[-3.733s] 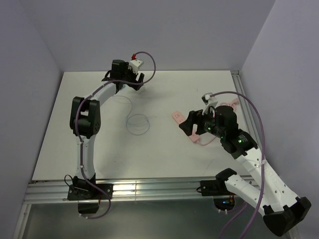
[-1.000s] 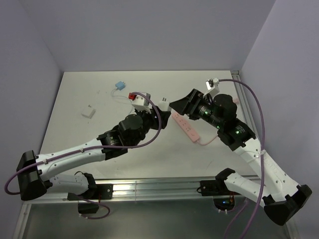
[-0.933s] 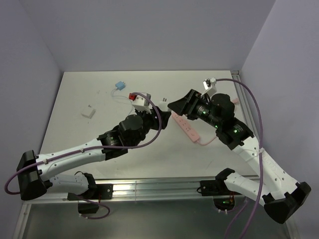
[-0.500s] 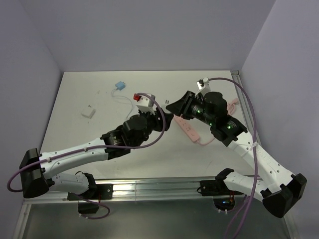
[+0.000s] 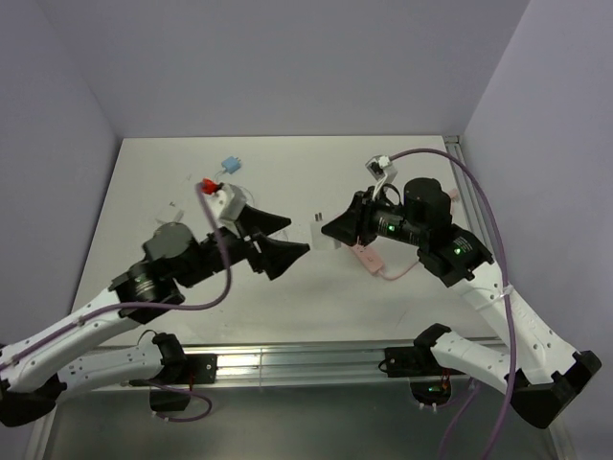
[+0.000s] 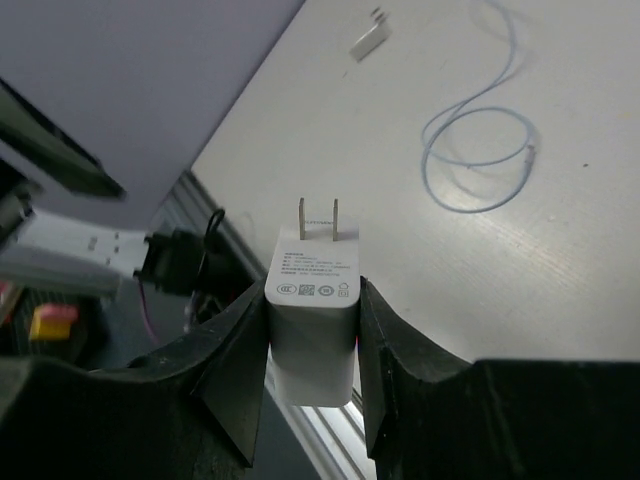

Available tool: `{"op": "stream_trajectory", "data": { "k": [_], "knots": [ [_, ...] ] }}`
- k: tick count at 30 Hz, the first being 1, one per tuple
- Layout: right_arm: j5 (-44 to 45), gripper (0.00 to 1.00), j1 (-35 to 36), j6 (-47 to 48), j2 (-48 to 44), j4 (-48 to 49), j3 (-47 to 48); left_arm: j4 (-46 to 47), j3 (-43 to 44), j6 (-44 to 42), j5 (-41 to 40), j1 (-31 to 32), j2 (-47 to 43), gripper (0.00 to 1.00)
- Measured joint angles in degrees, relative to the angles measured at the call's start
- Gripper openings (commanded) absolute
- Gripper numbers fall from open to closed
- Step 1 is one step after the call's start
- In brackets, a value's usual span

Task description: Insert the plug

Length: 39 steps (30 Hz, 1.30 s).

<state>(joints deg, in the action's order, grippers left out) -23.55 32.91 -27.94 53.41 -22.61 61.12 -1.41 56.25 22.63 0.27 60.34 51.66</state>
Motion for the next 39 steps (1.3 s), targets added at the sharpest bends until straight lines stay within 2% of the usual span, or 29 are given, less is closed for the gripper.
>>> {"op": "stream_trajectory", "data": {
  "k": [6, 11, 16, 24, 32, 39],
  "knots": [
    [-15.54, 0.00, -0.33, 5.22, 1.18, -0.79, -0.07, -0.44, -0.94, -0.81, 18.67, -8.11, -7.56, 0.75],
    [-25.66, 0.00, 0.00, 6.29, 1.14, 2.08, -0.13, -0.39, -4.20, -0.44, 31.91, -11.63, -4.72, 0.72],
    [-30.53, 0.00, 0.24, 7.89, 0.96, 0.20, -0.87, 1.66, -6.88, 0.42, 39.32, -12.70, -0.55, 0.72],
    [-32.92, 0.00, 0.44, 9.01, 0.52, -1.49, -1.25, 3.85, -7.06, 1.68, 44.35, -13.14, 2.32, 0.70],
    [-33.57, 0.00, 3.48, 9.84, 0.68, 2.12, -1.31, 5.60, -7.65, 2.97, 41.64, -12.48, 3.80, 0.76],
    [-33.42, 0.00, 4.81, 9.79, 1.36, 3.56, -1.31, 9.73, -9.03, 5.42, 42.64, -12.52, 3.72, 0.70]
  ]
}}
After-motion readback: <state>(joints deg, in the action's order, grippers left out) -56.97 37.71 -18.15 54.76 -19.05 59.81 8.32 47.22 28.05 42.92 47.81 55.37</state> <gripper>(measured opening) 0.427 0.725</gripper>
